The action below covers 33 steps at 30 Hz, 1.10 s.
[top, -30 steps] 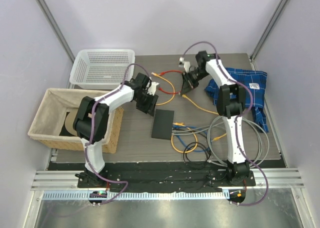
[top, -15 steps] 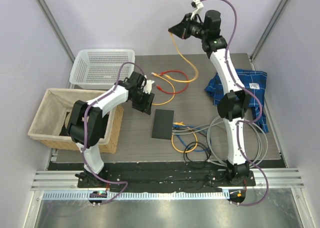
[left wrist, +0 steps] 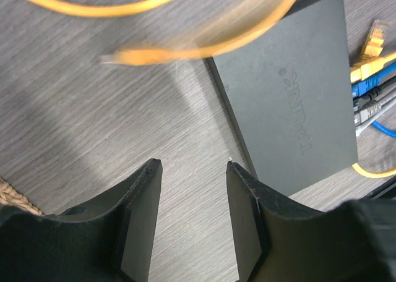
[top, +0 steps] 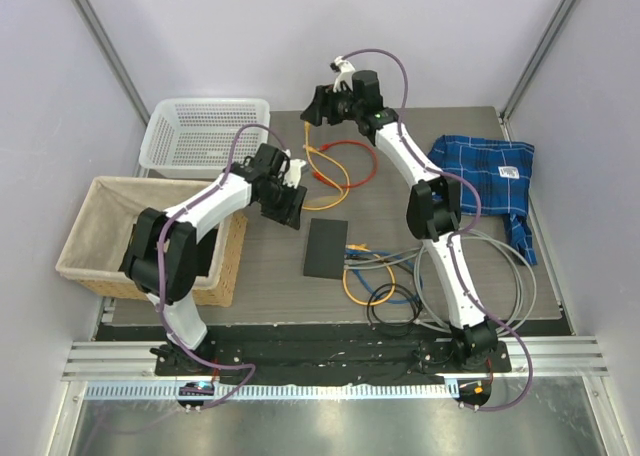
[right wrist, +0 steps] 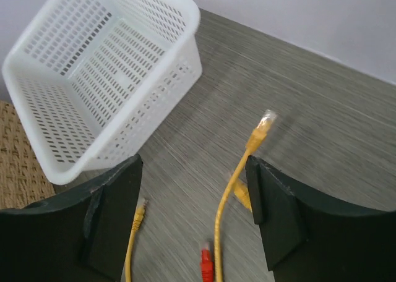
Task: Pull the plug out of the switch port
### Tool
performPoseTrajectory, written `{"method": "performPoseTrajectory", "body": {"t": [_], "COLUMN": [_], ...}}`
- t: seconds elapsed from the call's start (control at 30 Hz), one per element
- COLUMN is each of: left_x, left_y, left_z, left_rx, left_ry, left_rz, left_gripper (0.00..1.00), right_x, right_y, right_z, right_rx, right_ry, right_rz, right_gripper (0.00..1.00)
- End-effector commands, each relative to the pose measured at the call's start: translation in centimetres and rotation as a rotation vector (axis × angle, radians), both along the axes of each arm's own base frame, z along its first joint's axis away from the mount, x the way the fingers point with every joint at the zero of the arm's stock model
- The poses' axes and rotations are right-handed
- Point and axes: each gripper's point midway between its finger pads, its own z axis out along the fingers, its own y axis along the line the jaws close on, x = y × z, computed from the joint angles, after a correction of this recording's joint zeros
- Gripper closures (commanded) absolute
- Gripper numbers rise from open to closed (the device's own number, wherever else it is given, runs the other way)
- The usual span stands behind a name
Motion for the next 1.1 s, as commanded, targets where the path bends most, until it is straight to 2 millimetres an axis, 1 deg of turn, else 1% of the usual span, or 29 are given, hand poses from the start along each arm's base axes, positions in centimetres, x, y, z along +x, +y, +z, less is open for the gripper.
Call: {"method": "performPoseTrajectory", "body": {"t": [0.0, 0.07, 0.1, 0.17, 0.2, 0.23, 0.27, 0.3, 0.33, 0.37, 0.4, 0.43, 0.47, 0.5, 0.53, 0.57, 0.6, 0.63, 0.67, 0.7, 0.73, 0.77, 0.8, 0.83, 0.93, 0.97, 1.0, 1.03, 1.07], "left_x": [-0.3, -0.5, -0.6, -0.7, -0.9, -1.0, -1.1, -1.6, -1.7, -1.7, -2.1, -2.1, -2.2, -2.2, -2.4, -1.9, -2.1, -2.4, -2.5, -2.5, -2.7, -2.6, -2.5, -2.0, -1.2, -0.8, -0.4, 0.0, 0.3], "left_y": [0.3, 0.3, 0.4, 0.4, 0.1, -0.3, -0.7, -1.6, -2.0, -2.3, -2.8, -3.1, -3.4, -3.6, -3.9, -4.1, -4.0, -4.4, -4.8, -5.0, -5.3, -5.5, -5.5, -5.0, -4.5, -3.9, -3.7, -3.5, -2.9], "left_z": [1.2, 0.9, 0.8, 0.5, 0.7, 0.9, 1.2, 1.6, 1.9, 2.0, 2.1, 2.0, 2.1, 2.2, 1.3, 1.4, 1.0, 0.0, -0.1, -0.4, -1.3, -1.8, -2.3, -3.1, -4.8, -5.8, -6.1, -6.5, -7.4], "left_rx": [-0.008, -0.008, -0.006, -0.007, -0.025, -0.047, -0.067, -0.118, -0.14, -0.154, -0.183, -0.198, -0.221, -0.246, -0.267, -0.275, -0.276, -0.294, -0.31, -0.327, -0.332, -0.323, -0.307, -0.252, -0.185, -0.138, -0.116, -0.094, -0.053], "left_ry": [-0.037, -0.029, -0.024, -0.018, -0.014, -0.014, -0.015, 0.004, 0.008, 0.001, 0.018, 0.03, 0.027, 0.04, 0.084, 0.092, 0.129, 0.183, 0.205, 0.229, 0.271, 0.277, 0.281, 0.266, 0.26, 0.254, 0.249, 0.243, 0.241], "left_rz": [-0.001, -0.001, 0.0, 0.0, -0.011, -0.027, -0.052, -0.088, -0.107, -0.134, -0.159, -0.169, -0.221, -0.232, -0.243, -0.242, -0.233, -0.233, -0.23, -0.216, -0.19, -0.183, -0.174, -0.151, -0.105, -0.076, -0.057, -0.046, -0.028], "left_gripper": [0.49, 0.48, 0.48, 0.48, 0.48, 0.48, 0.48, 0.48, 0.48, 0.48, 0.48, 0.48, 0.48, 0.48, 0.48, 0.47, 0.47, 0.47, 0.46, 0.46, 0.46, 0.46, 0.46, 0.46, 0.46, 0.47, 0.47, 0.48, 0.48], "right_x": [0.6, 0.1, 0.3, -0.6, -0.7, -1.2, -1.8, -2.4, -2.9, -4.0, -4.6, -5.6, -6.4, -7.5, -9.0, -10.3, -11.3, -13.1, -14.3, -15.2, -17.0, -17.9, -19.3, -20.6, -23.3, -23.8, -24.3, -24.4, -24.6], "right_y": [-3.9, -5.1, -6.4, -7.5, -8.7, -9.0, -9.7, -10.8, -11.2, -11.4, -12.1, -13.0, -13.2, -13.2, -13.4, -13.2, -13.5, -13.4, -13.3, -13.3, -13.2, -13.1, -13.2, -13.1, -13.6, -13.7, -13.8, -13.9, -13.9], "right_z": [5.7, 6.2, 6.1, 6.5, 6.5, 6.5, 4.9, 6.0, 5.5, 3.7, 4.2, 1.5, 0.9, 1.3, -1.0, -1.8, -1.4, -3.8, -4.1, -3.9, -5.4, -5.8, -6.4, -7.0, -8.3, -8.5, -8.9, -9.1, -9.2], "right_rx": [0.005, 0.001, -0.004, -0.002, 0.0, 0.007, 0.001, 0.02, 0.024, 0.025, 0.023, 0.008, 0.014, 0.044, 0.038, 0.027, 0.014, -0.017, -0.019, -0.03, -0.042, -0.049, -0.064, -0.079, -0.113, -0.124, -0.141, -0.151, -0.153], "right_ry": [-0.079, -0.053, -0.04, -0.007, 0.009, 0.026, 0.079, 0.089, 0.113, 0.173, 0.179, 0.251, 0.282, 0.306, 0.369, 0.389, 0.38, 0.425, 0.441, 0.43, 0.474, 0.483, 0.493, 0.517, 0.536, 0.537, 0.538, 0.531, 0.533], "right_rz": [-0.062, -0.069, -0.088, -0.074, -0.081, -0.062, -0.061, -0.067, -0.059, -0.039, -0.057, -0.076, -0.073, -0.06, -0.043, -0.01, -0.001, 0.021, 0.045, 0.062, 0.074, 0.084, 0.098, 0.118, 0.15, 0.166, 0.176, 0.181, 0.188], "right_gripper": [0.24, 0.23, 0.23, 0.23, 0.23, 0.23, 0.24, 0.24, 0.25, 0.27, 0.28, 0.28, 0.29, 0.3, 0.3, 0.32, 0.32, 0.32, 0.32, 0.32, 0.32, 0.32, 0.31, 0.31, 0.3, 0.3, 0.3, 0.3, 0.29]}}
